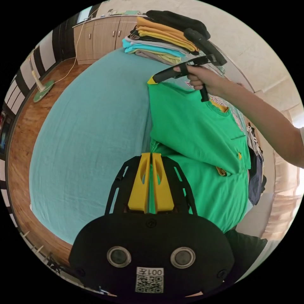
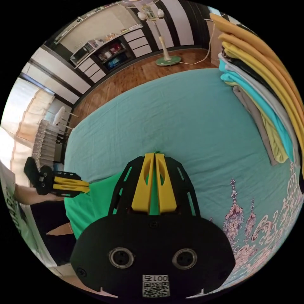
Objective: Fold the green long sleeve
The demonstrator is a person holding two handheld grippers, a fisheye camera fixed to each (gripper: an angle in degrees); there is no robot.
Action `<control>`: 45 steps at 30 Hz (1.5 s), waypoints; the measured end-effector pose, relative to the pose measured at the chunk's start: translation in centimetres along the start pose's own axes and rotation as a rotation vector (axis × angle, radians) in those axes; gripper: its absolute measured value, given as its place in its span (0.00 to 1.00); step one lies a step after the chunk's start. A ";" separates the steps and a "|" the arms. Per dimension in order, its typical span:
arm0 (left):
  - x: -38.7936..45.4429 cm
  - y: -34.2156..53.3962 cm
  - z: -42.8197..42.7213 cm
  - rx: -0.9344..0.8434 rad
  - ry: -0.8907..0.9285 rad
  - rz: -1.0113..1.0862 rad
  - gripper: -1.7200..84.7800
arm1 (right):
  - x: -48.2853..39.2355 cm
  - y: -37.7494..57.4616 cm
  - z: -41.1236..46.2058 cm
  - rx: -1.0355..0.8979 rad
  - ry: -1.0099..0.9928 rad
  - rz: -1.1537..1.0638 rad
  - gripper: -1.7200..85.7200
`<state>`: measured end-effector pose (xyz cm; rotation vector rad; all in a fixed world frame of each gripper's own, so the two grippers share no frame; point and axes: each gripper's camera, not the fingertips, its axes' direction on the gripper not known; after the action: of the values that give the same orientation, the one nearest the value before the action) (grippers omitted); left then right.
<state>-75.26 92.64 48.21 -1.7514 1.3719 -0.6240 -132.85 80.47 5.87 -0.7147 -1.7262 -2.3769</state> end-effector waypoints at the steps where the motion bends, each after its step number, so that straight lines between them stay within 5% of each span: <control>1: -0.2 0.2 0.1 -0.001 0.009 -0.005 0.01 | 0.4 0.2 -0.9 0.003 -0.047 -0.029 0.03; 7: -1.0 0.9 0.7 -0.008 0.044 0.002 0.01 | 3.0 4.0 -8.3 0.091 0.103 0.006 0.05; 16: -0.9 0.7 1.5 -0.032 0.023 0.030 0.01 | 1.0 0.7 0.1 -0.143 0.080 -0.073 0.07; 24: -1.2 1.1 2.3 -0.026 0.026 0.037 0.01 | -0.2 -2.7 -2.1 0.075 0.264 -0.114 0.02; 36: -1.9 1.2 4.1 -0.045 0.068 0.038 0.01 | 2.7 2.3 -0.8 -0.199 0.026 -0.128 0.05; 45: -1.4 0.8 4.6 -0.006 0.041 0.001 0.01 | -0.8 2.9 1.6 -0.246 0.308 -0.309 0.03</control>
<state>-72.52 95.30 45.15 -1.7508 1.4037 -0.6593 -130.65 80.82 8.38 -0.0922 -1.5240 -2.7565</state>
